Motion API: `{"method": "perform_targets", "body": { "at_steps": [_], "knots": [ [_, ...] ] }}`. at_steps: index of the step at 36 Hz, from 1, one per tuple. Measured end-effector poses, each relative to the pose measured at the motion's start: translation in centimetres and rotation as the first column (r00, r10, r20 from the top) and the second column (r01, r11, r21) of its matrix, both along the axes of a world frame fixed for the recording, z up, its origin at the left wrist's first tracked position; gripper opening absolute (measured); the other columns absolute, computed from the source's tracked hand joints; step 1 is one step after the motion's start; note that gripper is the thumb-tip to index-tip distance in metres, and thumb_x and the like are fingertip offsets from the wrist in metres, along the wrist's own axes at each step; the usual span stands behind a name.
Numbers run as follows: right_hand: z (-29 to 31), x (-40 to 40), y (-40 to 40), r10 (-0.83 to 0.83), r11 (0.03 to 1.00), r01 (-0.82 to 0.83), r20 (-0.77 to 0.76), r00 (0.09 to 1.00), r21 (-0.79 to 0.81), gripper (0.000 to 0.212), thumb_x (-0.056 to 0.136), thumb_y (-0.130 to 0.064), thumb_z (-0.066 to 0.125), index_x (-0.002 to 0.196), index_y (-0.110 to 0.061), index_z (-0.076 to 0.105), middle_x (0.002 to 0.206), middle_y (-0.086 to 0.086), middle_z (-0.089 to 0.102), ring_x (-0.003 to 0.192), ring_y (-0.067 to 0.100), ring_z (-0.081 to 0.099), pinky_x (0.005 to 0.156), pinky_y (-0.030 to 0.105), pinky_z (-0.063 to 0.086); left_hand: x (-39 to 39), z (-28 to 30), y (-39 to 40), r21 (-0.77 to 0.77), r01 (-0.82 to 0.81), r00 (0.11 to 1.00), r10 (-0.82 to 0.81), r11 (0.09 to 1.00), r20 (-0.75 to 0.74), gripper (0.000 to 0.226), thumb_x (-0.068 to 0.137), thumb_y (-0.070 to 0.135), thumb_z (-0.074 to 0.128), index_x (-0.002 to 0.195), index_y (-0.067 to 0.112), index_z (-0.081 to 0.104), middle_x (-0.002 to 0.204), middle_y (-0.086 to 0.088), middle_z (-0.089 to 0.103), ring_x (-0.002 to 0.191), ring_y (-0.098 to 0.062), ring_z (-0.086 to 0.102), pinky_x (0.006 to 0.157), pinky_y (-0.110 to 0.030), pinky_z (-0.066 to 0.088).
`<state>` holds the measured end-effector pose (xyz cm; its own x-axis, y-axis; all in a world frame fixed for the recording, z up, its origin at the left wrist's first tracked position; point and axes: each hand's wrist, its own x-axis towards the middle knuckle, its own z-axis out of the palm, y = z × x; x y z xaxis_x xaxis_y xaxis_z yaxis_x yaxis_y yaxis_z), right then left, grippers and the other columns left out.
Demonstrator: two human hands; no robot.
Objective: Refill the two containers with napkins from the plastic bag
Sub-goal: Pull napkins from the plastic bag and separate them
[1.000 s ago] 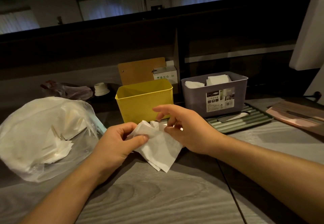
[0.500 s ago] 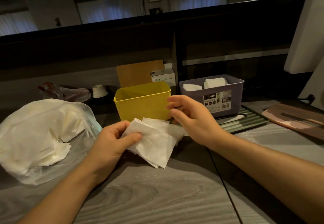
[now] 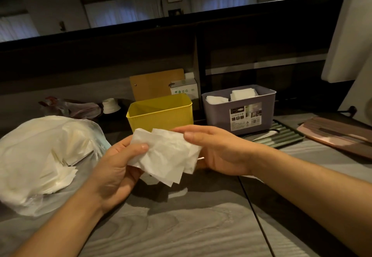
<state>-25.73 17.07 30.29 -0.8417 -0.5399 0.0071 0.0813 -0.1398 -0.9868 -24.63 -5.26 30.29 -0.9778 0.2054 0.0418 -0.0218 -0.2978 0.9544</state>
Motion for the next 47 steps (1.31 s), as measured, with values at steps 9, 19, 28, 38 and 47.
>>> {"method": "perform_targets", "body": {
  "at_steps": [9, 19, 28, 38, 47],
  "knots": [
    [-0.6, -0.3, -0.6, -0.208, 0.97, 0.208, -0.01, 0.978, 0.124, 0.025, 0.102, -0.012, 0.053, 0.122, -0.008, 0.067, 0.12, 0.012, 0.071, 0.114, 0.029, 0.067, 0.1, 0.05, 0.053, -0.1, -0.2, 0.1, 0.028, -0.039, 0.997, 0.038, 0.999, 0.06, 0.041, 0.078, 0.01, 0.061, 0.118, 0.007, 0.068, 0.114, -0.014, 0.074, 0.092, -0.022, 0.074, 0.076, -0.032, 0.063],
    [-0.5, -0.1, -1.3, -0.273, 0.96, 0.276, 0.081, 0.959, -0.036, 0.024, 0.104, -0.012, 0.049, 0.113, -0.009, 0.071, 0.114, 0.012, 0.071, 0.112, 0.032, 0.068, 0.08, 0.037, 0.061, 0.6, 0.2, 0.0, 0.058, 0.064, 0.995, -0.068, 0.996, 0.077, 0.032, 0.082, 0.01, 0.059, 0.109, 0.006, 0.076, 0.115, -0.017, 0.073, 0.096, -0.026, 0.074, 0.077, -0.034, 0.063],
    [-0.8, 0.4, -1.9, -0.206, 0.979, 0.206, 0.043, 0.978, 0.001, 0.022, 0.103, -0.016, 0.052, 0.104, -0.019, 0.074, 0.112, 0.014, 0.072, 0.103, 0.025, 0.069, 0.085, 0.037, 0.059, -0.1, -0.2, 0.3, -0.021, -0.117, 0.993, 0.117, 0.993, 0.004, 0.035, 0.076, 0.012, 0.064, 0.111, 0.008, 0.069, 0.104, -0.01, 0.077, 0.087, -0.018, 0.076, 0.075, -0.03, 0.063],
    [-0.6, 0.3, -2.0, -0.235, 0.902, 0.327, -0.315, 0.92, 0.281, 0.019, 0.094, -0.031, 0.067, 0.11, -0.023, 0.072, 0.103, -0.003, 0.075, 0.098, 0.011, 0.071, 0.089, 0.034, 0.06, -0.5, -0.7, 0.4, -0.16, -0.195, 0.98, 0.189, 0.968, -0.055, 0.032, 0.076, 0.015, 0.068, 0.109, 0.013, 0.07, 0.103, -0.008, 0.077, 0.094, -0.021, 0.075, 0.081, -0.035, 0.06],
    [-0.9, -1.2, -1.3, -0.51, 0.778, 0.598, -0.364, 0.78, 0.192, 0.009, 0.094, -0.009, 0.066, 0.1, -0.014, 0.07, 0.094, 0.003, 0.074, 0.078, 0.017, 0.071, 0.059, 0.028, 0.06, -1.7, -0.9, 0.3, -0.269, -0.296, 0.954, 0.27, 0.916, -0.13, 0.036, 0.096, 0.001, 0.06, 0.115, 0.032, 0.059, 0.091, 0.004, 0.078, 0.091, -0.019, 0.075, 0.08, -0.035, 0.061]
  ]
}}
